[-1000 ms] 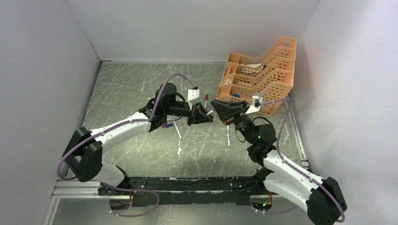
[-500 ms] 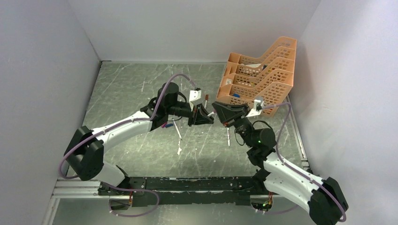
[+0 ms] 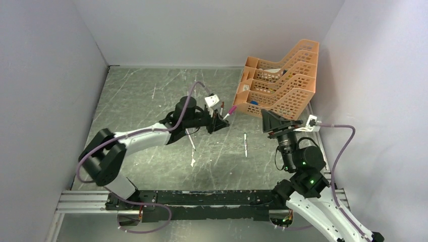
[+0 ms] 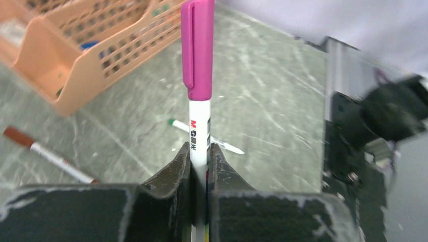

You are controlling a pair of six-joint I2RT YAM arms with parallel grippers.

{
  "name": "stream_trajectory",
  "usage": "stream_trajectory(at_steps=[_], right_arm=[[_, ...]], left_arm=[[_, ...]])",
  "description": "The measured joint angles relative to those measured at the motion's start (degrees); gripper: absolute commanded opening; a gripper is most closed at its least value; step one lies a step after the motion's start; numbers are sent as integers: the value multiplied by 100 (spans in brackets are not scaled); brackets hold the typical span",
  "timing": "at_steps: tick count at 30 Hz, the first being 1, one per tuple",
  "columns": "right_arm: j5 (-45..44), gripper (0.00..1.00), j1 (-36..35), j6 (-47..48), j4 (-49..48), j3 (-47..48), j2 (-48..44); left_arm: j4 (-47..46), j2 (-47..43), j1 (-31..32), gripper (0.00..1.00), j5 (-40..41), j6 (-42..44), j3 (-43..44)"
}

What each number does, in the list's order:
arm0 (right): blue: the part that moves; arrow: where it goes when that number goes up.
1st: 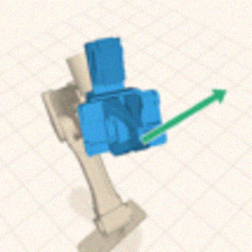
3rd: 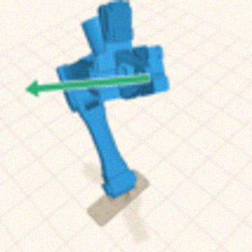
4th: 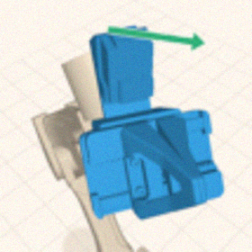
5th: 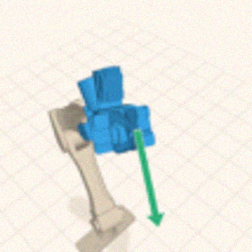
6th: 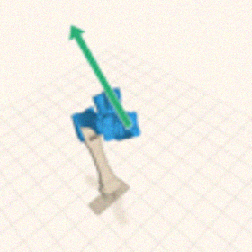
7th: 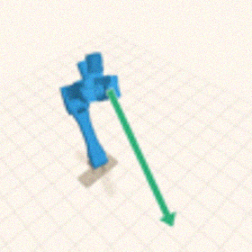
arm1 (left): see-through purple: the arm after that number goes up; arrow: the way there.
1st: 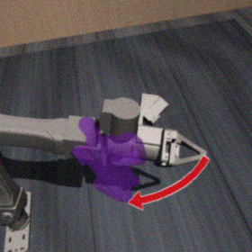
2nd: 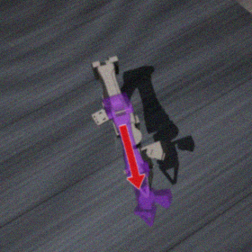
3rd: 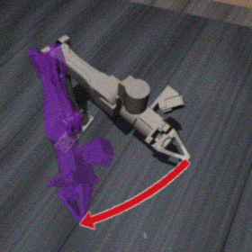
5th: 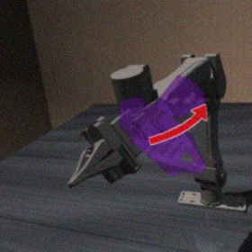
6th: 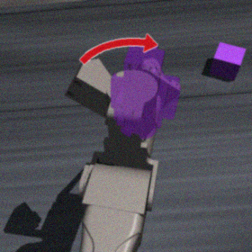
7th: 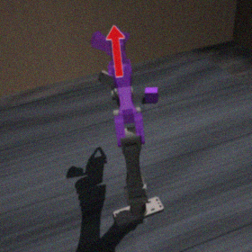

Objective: Insert the pens into the pen caps

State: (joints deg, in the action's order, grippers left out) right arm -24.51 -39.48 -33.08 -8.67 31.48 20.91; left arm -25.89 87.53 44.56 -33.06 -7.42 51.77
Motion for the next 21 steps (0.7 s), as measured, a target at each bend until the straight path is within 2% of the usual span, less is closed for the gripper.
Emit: stream_trajectory(at_steps=[4, 12, 16, 21], right_arm=[[-372, 38, 4, -35, 741, -170, -144], [-424, 38, 4, -203, 1558, -535, -162], [-435, 37, 4, -208, 1676, -538, -240], [-468, 37, 4, -214, 1784, -564, -284]], left_arm=[[391, 828, -7, 7, 1167, -424, 625], [1766, 1987, -22, 7, 3580, -975, 2347], [2529, 2658, -35, 7, 4256, -1106, 3145], [3294, 3364, -105, 7, 4527, -1246, 3626]])
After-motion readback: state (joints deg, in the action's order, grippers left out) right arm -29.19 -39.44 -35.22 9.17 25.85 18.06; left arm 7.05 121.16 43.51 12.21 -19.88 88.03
